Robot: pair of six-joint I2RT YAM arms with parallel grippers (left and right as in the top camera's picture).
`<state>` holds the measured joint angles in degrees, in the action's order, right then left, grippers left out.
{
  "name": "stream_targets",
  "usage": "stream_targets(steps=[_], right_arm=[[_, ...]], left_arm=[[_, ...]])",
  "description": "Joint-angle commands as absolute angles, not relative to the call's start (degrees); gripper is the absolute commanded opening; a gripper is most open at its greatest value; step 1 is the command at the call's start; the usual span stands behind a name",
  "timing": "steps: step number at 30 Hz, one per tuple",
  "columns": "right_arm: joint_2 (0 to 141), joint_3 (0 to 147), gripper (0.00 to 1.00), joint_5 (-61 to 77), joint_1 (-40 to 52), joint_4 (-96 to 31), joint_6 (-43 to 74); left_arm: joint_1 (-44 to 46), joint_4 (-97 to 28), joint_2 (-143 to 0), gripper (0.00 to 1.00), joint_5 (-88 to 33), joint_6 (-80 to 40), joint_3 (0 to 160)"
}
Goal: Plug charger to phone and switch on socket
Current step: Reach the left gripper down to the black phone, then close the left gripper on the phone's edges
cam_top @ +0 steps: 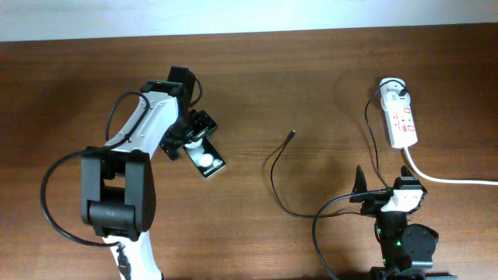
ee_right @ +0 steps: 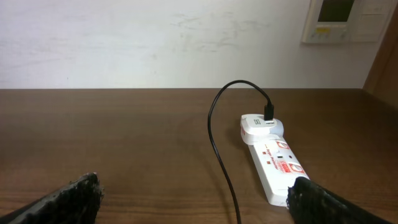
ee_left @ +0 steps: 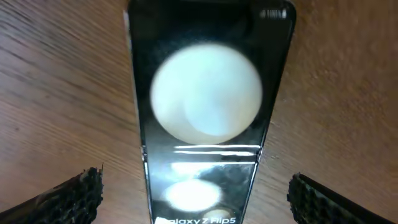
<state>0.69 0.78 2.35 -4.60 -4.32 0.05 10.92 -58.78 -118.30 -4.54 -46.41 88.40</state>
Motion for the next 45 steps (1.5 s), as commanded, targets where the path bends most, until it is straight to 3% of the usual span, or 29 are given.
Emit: stream_targets(steps=[1, 19, 25, 31, 34, 36, 43, 45], right_arm=[[0.4, 0.3, 0.99, 1.8, -4.1, -4.4, 0.2], [0.4, 0.3, 0.99, 1.9, -4.1, -4.5, 0.2], [0.4, 0.3, 0.99, 1.8, -4.1, -4.5, 0.2], [0.4, 0.3, 0.99, 1.8, -4.1, -4.4, 0.2], [0.4, 0.3, 0.99, 1.8, -4.1, -4.4, 0.2], [0.4, 0.3, 0.99, 1.8, -4.1, -4.4, 0.2], [0.4, 0.3, 0.99, 1.8, -4.1, -4.4, 0.2], [0.4, 0.3, 0.99, 1.8, -4.1, -4.4, 0.2]], left_arm=[[12.6, -57.8, -122.0, 0.99, -5.1, -47.3, 89.0], [12.6, -57.7, -125.8, 0.99, -1.3, -47.3, 88.9], [12.6, -57.7, -125.8, 0.79, -1.1, -45.6, 88.9], [13.5, -57.5, -125.8, 0.71, -1.1, -27.7, 88.9], [14.4, -57.5, -125.8, 0.81, -1.1, -24.6, 88.9], [14.4, -57.4, -125.8, 0.99, -1.1, -24.6, 88.9], [14.4, -57.4, -125.8, 0.99, 0.1, -24.6, 88.9], [14.7, -57.4, -125.8, 0.99, 0.9, -19.9, 88.9]])
